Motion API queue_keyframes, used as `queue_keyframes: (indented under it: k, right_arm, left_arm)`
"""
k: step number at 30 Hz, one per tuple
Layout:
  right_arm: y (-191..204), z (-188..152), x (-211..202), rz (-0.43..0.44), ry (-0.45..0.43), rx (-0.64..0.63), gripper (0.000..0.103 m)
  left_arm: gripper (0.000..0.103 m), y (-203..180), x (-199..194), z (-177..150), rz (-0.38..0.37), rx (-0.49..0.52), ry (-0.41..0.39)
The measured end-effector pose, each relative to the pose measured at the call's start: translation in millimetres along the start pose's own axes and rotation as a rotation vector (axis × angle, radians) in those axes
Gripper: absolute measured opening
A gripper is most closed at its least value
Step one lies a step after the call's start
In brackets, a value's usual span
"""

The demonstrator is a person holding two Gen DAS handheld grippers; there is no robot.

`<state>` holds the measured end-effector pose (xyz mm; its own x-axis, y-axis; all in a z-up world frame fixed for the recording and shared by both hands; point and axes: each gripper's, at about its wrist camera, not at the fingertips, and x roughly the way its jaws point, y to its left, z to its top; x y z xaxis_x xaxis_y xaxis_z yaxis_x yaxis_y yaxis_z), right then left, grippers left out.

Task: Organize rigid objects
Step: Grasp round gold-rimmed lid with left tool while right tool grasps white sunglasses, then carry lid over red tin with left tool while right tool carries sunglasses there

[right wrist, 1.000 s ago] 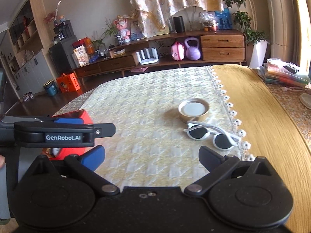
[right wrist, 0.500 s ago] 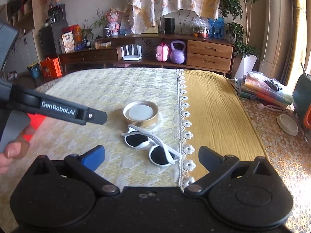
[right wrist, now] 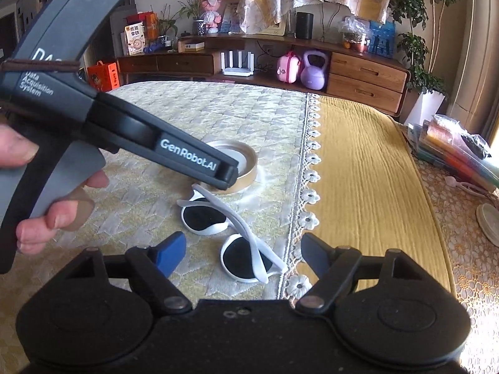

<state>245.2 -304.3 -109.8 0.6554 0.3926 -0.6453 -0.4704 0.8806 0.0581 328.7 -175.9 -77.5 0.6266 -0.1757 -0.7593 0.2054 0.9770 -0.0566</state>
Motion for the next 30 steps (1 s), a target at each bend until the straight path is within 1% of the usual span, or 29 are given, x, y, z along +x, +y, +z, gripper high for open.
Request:
queue_keyframes:
  k: [1, 3, 5, 9, 11, 15, 16, 18, 20, 21, 22, 25, 27, 30]
  right_arm:
    - [-1, 1, 3, 0.003, 0.004, -0.003, 0.077]
    - [-4, 2, 8, 0.013, 0.013, -0.004, 0.071]
    - [-4, 4, 14, 0.026, 0.022, -0.009, 0.061]
    - [-2, 6, 22, 0.043, 0.031, -0.044, 0.054]
    - [0, 7, 25, 0.052, 0.037, -0.048, 0.043]
    - [3, 7, 29, 0.068, 0.044, -0.054, 0.037]
    - [3, 7, 29, 0.071, 0.048, -0.05, 0.033]
    - [4, 7, 27, 0.079, 0.047, -0.043, 0.033]
    - [7, 6, 25, 0.092, 0.046, -0.044, 0.03]
    - [9, 4, 24, 0.092, 0.046, -0.046, 0.029]
    - [11, 4, 23, 0.088, 0.045, -0.045, 0.028]
    - [17, 2, 19, 0.093, 0.042, -0.029, 0.021]
    - [21, 1, 15, 0.087, 0.035, -0.023, 0.01]
    - [25, 0, 12, 0.079, 0.038, -0.005, 0.008]
  left_arm:
    - [0.082, 0, 4, 1, 0.002, -0.003, 0.0]
    - [0.082, -2, 11, 3, 0.005, -0.002, 0.004]
    - [0.082, -4, 18, 4, 0.014, 0.002, 0.007]
    - [0.082, -4, 27, 4, 0.022, -0.001, 0.003]
    - [0.082, -3, 30, 4, 0.023, -0.003, 0.005]
    - [0.082, -2, 36, 2, 0.025, 0.006, 0.006]
    - [0.082, -2, 37, 1, 0.024, 0.009, 0.005]
    - [0.082, -3, 37, 0, 0.024, 0.015, 0.001]
    - [0.082, -3, 37, 0, 0.024, 0.023, -0.003]
    - [0.081, -3, 37, 0, 0.023, 0.027, -0.006]
    - [0.077, -4, 37, -1, 0.021, 0.031, -0.01]
    - [0.077, -6, 36, -2, 0.024, 0.049, -0.019]
    - [0.077, -7, 35, -3, 0.027, 0.062, -0.026]
    - [0.077, -5, 30, -5, 0.029, 0.059, -0.038]
